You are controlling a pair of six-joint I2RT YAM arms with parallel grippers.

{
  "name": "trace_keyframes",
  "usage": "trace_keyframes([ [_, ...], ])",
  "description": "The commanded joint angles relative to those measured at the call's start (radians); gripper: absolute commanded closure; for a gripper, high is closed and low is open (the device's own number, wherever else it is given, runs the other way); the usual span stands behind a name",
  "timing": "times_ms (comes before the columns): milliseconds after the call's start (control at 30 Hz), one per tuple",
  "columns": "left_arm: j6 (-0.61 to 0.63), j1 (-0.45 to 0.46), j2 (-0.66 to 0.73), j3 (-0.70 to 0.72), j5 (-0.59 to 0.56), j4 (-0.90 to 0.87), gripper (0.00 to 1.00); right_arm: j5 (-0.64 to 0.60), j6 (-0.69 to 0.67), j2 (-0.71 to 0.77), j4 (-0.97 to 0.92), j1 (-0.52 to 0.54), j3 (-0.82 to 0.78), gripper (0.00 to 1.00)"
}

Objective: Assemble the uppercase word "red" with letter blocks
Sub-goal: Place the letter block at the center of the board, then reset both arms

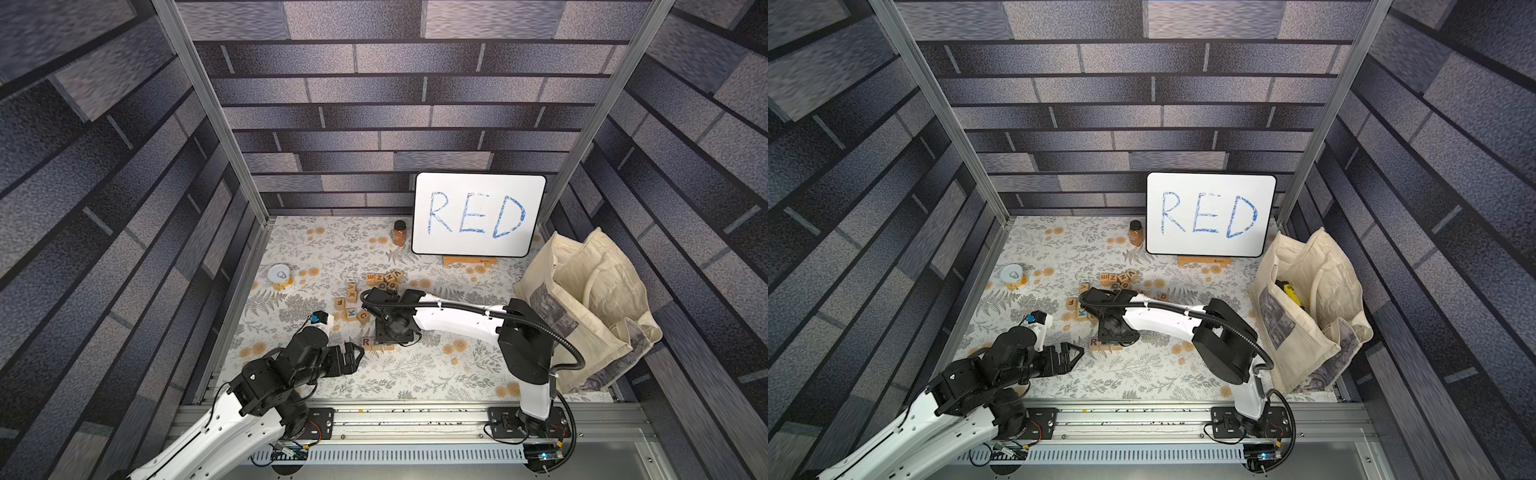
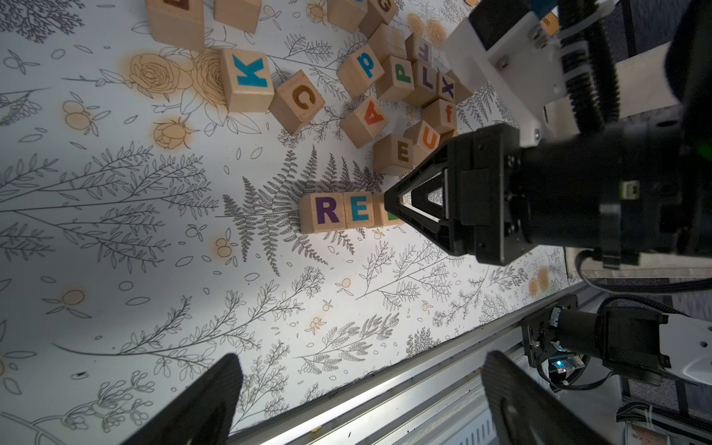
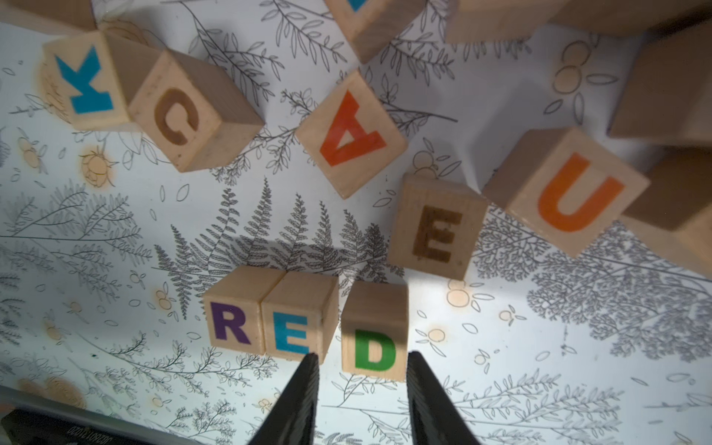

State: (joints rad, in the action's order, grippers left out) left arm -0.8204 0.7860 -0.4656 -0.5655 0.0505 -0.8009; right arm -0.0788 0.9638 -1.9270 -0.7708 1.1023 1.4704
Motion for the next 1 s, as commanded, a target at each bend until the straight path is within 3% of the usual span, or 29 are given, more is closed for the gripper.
trace_keyframes([
  [0,-0.004,0.007,-0.006,-0.006,-0.013,0.009,0.0,-0.02,-0.009,0.066,-0.05,0.01,-0.015,0.59],
  [133,0.023,0.006,-0.028,-0.019,-0.016,0.015,0.0,-0.015,-0.039,0.116,-0.054,0.01,-0.027,0.45],
  [333,0.093,-0.016,-0.091,-0.056,-0.01,0.028,0.0,0.002,-0.109,0.204,-0.026,0.01,-0.069,0.0],
  [700,0.251,-0.181,-0.234,-0.138,0.086,0.104,0.0,-0.039,-0.248,0.319,-0.029,-0.016,-0.079,0.0],
  [967,0.393,-0.329,-0.383,-0.233,0.132,0.176,0.0,-0.044,-0.353,0.409,-0.02,-0.141,-0.12,0.0],
])
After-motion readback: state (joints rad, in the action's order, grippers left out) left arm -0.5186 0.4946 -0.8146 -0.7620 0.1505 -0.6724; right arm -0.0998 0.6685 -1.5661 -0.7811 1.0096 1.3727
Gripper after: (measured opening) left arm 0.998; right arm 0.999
